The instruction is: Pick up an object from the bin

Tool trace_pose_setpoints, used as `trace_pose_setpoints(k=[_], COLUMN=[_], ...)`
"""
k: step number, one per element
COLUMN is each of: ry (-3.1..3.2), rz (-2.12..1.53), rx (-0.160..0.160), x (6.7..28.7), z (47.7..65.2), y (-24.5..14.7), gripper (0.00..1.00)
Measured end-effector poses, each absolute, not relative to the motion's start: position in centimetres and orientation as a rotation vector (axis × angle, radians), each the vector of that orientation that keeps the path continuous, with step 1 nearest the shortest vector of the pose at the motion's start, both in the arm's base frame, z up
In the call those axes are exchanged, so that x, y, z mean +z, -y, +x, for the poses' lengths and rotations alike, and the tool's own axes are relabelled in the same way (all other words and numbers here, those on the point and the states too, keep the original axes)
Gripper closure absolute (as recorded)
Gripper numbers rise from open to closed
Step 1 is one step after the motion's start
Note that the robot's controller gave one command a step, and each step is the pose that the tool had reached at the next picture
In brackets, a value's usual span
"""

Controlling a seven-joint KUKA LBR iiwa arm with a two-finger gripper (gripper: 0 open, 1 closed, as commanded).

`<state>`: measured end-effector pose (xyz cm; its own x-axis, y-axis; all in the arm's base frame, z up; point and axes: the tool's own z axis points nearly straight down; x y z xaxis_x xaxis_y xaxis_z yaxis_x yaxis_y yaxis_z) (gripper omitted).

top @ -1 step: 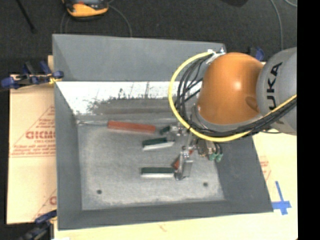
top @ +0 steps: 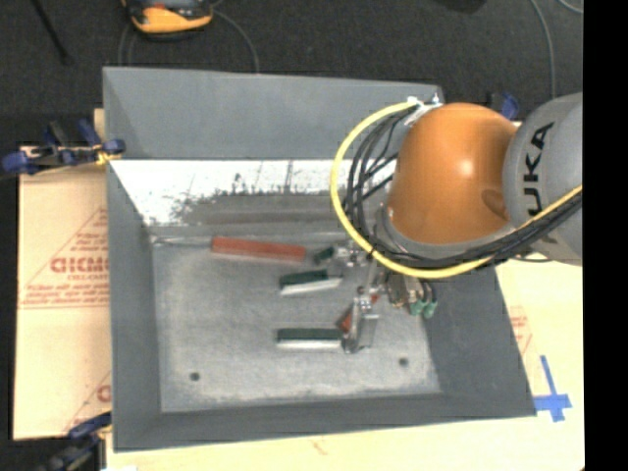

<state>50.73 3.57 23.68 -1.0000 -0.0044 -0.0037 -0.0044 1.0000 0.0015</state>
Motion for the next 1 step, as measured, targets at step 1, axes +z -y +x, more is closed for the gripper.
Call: trace_pose_setpoints(k=[1], ry=[-3.129], rz=[0.091], rx=[0.003], x=[20.47], z=[51.06], y=[-3.67], gripper=[0.0])
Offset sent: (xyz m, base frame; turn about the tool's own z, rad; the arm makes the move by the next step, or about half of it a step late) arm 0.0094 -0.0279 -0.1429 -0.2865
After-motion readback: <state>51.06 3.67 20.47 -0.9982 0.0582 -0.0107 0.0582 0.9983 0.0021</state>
